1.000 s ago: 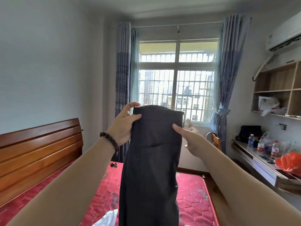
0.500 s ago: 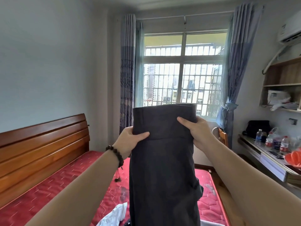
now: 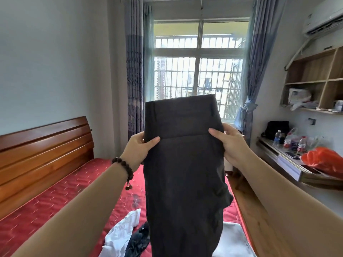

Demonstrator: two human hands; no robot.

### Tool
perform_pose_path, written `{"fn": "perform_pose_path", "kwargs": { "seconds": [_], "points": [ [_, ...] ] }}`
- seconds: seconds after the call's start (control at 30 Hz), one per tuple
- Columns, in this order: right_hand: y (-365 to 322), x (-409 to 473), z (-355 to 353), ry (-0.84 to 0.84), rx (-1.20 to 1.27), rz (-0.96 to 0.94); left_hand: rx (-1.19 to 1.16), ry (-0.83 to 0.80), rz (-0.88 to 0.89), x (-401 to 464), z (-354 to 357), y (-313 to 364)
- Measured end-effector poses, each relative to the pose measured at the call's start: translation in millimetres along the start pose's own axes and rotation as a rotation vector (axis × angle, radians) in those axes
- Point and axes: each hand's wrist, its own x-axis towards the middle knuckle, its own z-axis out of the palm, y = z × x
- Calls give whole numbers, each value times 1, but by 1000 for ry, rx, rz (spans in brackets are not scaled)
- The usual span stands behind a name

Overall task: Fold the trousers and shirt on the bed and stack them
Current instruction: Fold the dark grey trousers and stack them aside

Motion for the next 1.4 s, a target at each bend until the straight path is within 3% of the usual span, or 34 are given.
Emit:
{"fn": "perform_pose_path", "kwargs": {
  "seconds": [0.17, 0.4, 0.7, 0.83, 1.1, 1.4],
  "points": [
    [-25, -44, -12, -29, -97, -46, -70, 51, 60, -49, 16, 25],
    [-54, -108, -39, -104, -44, 23, -82, 89, 94, -117, 33, 61],
    [-69, -119, -38, -98, -33, -18, -43, 149, 56, -132, 39, 75],
    [-39, -119, -49, -88, -152, -5, 151, 175, -13, -128, 38, 45],
    [55, -88, -70, -45, -237, 143, 158, 108, -165, -96, 27, -48],
    [239, -7, -58, 30, -293, 361, 166, 90, -379, -4, -30, -230]
  ]
}}
